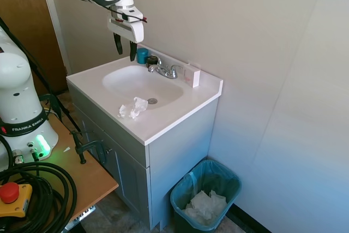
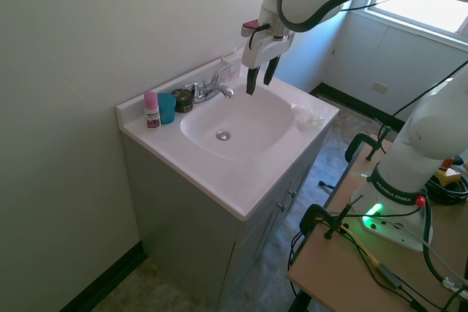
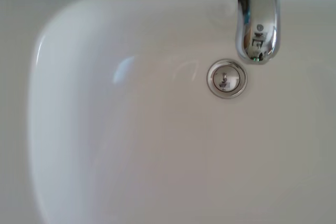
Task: Throw the tissue in the trash bin
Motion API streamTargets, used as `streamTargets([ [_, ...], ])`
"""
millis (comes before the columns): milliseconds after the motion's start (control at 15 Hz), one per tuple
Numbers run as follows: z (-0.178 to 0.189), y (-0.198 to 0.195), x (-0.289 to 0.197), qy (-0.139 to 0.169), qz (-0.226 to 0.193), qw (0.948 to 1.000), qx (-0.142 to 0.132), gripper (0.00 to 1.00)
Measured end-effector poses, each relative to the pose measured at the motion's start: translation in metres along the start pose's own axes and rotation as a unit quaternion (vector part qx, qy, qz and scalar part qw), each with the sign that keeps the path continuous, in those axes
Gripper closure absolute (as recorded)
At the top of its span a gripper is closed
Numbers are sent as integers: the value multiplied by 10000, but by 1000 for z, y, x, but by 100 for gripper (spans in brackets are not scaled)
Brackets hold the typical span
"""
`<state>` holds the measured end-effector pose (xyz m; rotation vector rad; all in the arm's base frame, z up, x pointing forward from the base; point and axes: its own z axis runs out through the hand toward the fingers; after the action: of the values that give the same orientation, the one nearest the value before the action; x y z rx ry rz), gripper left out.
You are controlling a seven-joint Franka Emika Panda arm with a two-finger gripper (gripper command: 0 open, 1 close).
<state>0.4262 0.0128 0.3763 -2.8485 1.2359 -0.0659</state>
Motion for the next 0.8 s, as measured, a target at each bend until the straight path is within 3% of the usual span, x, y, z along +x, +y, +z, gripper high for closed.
streamTargets([
  [200, -1, 3, 1, -90, 28, 9999, -92, 0],
  [467, -18, 36, 40, 162, 379, 9990, -166, 0],
  [800, 7, 100, 64, 130, 802, 9942, -698, 0],
])
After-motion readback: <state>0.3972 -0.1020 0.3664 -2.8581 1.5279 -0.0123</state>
